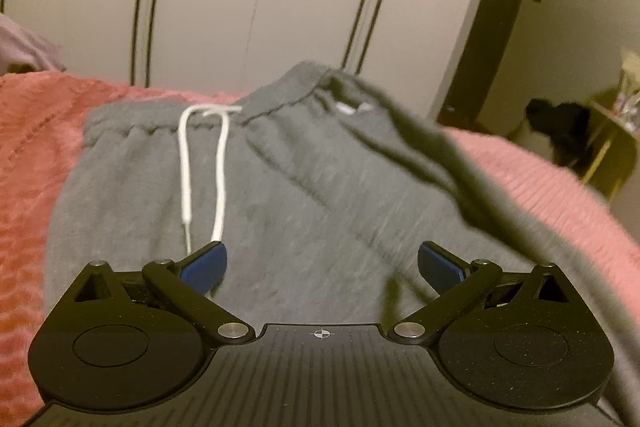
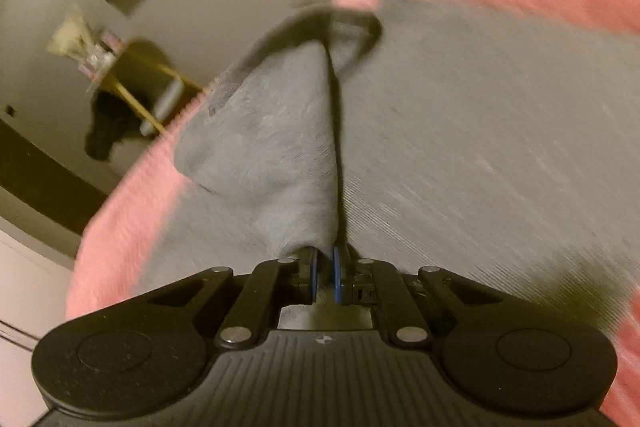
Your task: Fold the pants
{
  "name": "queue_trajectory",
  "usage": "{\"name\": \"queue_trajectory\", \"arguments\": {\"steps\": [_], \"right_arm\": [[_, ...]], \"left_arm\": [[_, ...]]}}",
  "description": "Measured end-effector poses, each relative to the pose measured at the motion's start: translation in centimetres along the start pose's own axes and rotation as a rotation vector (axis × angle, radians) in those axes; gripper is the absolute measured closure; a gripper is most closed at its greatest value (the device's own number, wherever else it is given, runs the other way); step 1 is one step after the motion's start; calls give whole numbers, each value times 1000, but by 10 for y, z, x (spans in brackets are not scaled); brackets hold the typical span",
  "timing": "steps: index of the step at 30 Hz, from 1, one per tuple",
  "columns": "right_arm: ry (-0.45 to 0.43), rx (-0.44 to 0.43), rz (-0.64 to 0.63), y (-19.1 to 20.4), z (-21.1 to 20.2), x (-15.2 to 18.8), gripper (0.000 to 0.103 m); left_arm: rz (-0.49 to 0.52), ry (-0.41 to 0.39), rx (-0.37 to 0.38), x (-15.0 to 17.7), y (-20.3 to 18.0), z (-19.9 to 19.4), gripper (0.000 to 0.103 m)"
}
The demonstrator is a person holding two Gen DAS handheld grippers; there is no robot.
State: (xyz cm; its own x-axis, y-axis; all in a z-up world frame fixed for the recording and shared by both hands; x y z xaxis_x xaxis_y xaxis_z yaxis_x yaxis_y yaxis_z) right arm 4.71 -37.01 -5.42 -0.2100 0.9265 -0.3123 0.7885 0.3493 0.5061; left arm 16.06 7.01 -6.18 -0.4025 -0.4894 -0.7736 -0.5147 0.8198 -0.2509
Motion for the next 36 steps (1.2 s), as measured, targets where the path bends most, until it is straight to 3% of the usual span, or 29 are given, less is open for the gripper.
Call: {"name": "queue_trajectory", "arguments": {"steps": [1, 3, 5, 8, 11, 16, 20, 21, 23, 24, 26, 31, 36], "right_arm": [[-5, -8, -21, -1, -4, -3, 94], [-46, 41, -141, 11, -13, -8, 68], [-94, 113, -288, 28, -17, -7, 58], [-146, 177, -482, 47, -17, 0, 57], [-179, 184, -626, 55, -17, 8, 57], [-167, 202, -730, 71, 2, 1, 57], [-160, 212, -758, 72, 13, 4, 58], [-153, 214, -757, 71, 16, 1, 64], [-134, 202, -748, 69, 23, -5, 77], [-133, 191, -740, 68, 24, -7, 88], [-141, 168, -709, 65, 21, -13, 93], [-214, 47, -522, 51, -22, -39, 95], [-290, -69, -297, 14, -84, -57, 95]], "left_arm": [[-8, -1, 32, -5, 1, -2, 0], [-21, 27, 110, -17, 0, -4, 0], [-21, 66, 194, -32, -4, 2, 0], [-14, 158, 329, -55, -16, 22, 0], [-38, 261, 410, -74, -29, 57, 0], [-69, 393, 387, -86, -54, 117, 0], [-73, 427, 423, -92, -73, 144, 1], [-65, 453, 424, -92, -78, 150, 6], [-79, 518, 428, -91, -83, 161, 57], [-95, 559, 442, -87, -84, 162, 64], [-120, 582, 454, -85, -79, 161, 87], [-125, 484, 554, -99, -54, 111, 94], [-75, 366, 689, -110, -7, 14, 94]]}}
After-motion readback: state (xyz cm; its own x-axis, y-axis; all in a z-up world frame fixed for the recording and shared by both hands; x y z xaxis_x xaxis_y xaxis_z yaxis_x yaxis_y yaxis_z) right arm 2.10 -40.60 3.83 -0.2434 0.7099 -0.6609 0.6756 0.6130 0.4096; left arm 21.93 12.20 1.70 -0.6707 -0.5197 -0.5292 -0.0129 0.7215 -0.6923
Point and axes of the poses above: each gripper's, at about its wrist camera, not at the fingertips, and z roughly the way its jaws point, y to its left, x to its underside, the point moved 2 cm from there along z, roughly the way its jaws point, and after that the axes turned 3 degrees about y, right-handed, at the moved point
